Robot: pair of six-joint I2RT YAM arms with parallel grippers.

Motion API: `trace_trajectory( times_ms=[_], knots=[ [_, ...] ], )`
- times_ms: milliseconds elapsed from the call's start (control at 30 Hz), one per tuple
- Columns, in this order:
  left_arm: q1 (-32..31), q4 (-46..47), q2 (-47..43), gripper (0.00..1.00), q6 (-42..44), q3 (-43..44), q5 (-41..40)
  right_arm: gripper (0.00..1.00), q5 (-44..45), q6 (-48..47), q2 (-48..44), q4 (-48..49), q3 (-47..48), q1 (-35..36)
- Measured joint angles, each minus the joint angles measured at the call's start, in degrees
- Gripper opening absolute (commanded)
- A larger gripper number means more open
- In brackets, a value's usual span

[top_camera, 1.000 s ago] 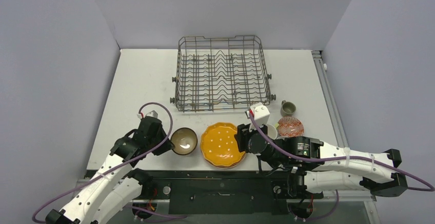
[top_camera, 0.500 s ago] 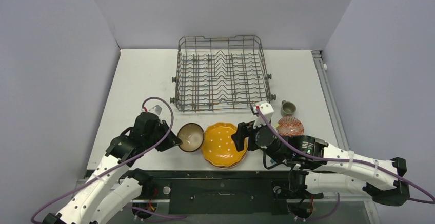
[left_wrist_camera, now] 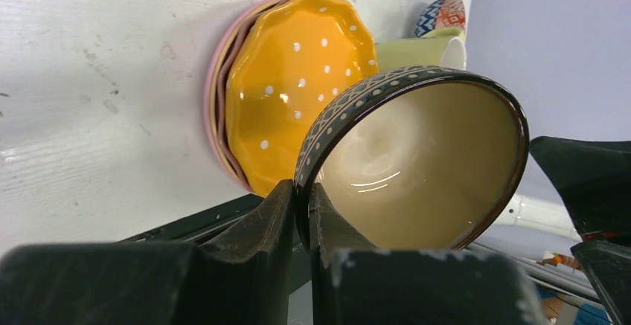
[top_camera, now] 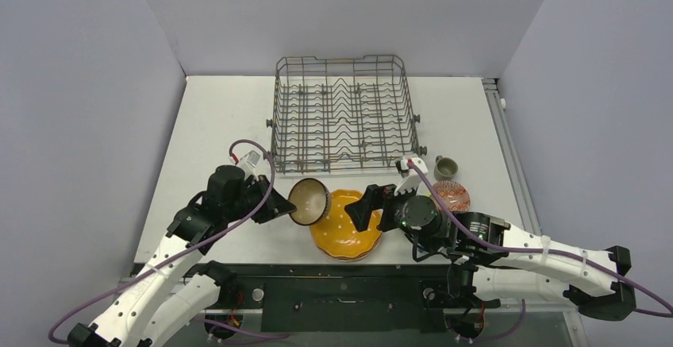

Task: Load the mixed dishes into the dish rack
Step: Turn the bowl upside down on the dish rack.

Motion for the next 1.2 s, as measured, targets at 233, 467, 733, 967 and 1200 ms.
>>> trace_trajectory(
  times_ms=[233,467,733,967,1200],
  knots=[
    [0.0,5.2,0.2,0.00,-0.4,0.0,3.7,1.00,-2.9,3.7,0.2,7.5,-2.1,0.0],
    [0.0,9.9,0.2,0.00,-0.7,0.0,6.4,1.00,-5.1,8.0,0.6,15.9,-3.6,0.0],
    [0.0,13.0,0.3,0.00,-0.9,0.0,8.7,1.00,-6.1,13.2,3.2,22.8,-5.8,0.0],
    [0.0,13.6,0.3,0.00,-1.0,0.1,9.8,0.99,-5.5,16.8,3.3,26.2,-6.9,0.0],
    [0.0,14.7,0.2,0.00,-1.6,0.1,10.5,0.99,-4.2,18.6,3.3,26.9,-7.3,0.0]
  ],
)
